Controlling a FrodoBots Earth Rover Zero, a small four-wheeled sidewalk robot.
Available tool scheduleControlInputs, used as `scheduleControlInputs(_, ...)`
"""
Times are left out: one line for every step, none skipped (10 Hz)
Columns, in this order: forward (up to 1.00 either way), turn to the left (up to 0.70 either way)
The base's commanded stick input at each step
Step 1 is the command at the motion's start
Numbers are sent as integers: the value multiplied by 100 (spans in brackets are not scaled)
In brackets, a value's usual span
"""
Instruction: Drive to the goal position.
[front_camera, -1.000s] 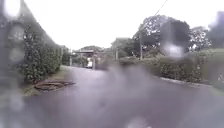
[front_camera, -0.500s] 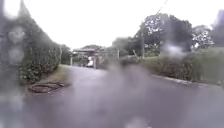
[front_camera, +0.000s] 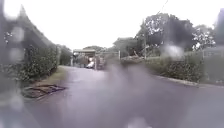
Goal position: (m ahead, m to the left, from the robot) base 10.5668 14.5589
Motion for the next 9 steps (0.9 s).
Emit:
scheduleControlInputs(70,0)
scheduleControlInputs(70,0)
scheduleControlInputs(70,0)
scheduleControlInputs(70,0)
scheduleControlInputs(70,0)
scheduleControlInputs(70,0)
scheduleControlInputs(70,0)
scheduleControlInputs(70,0)
scheduleControlInputs(70,0)
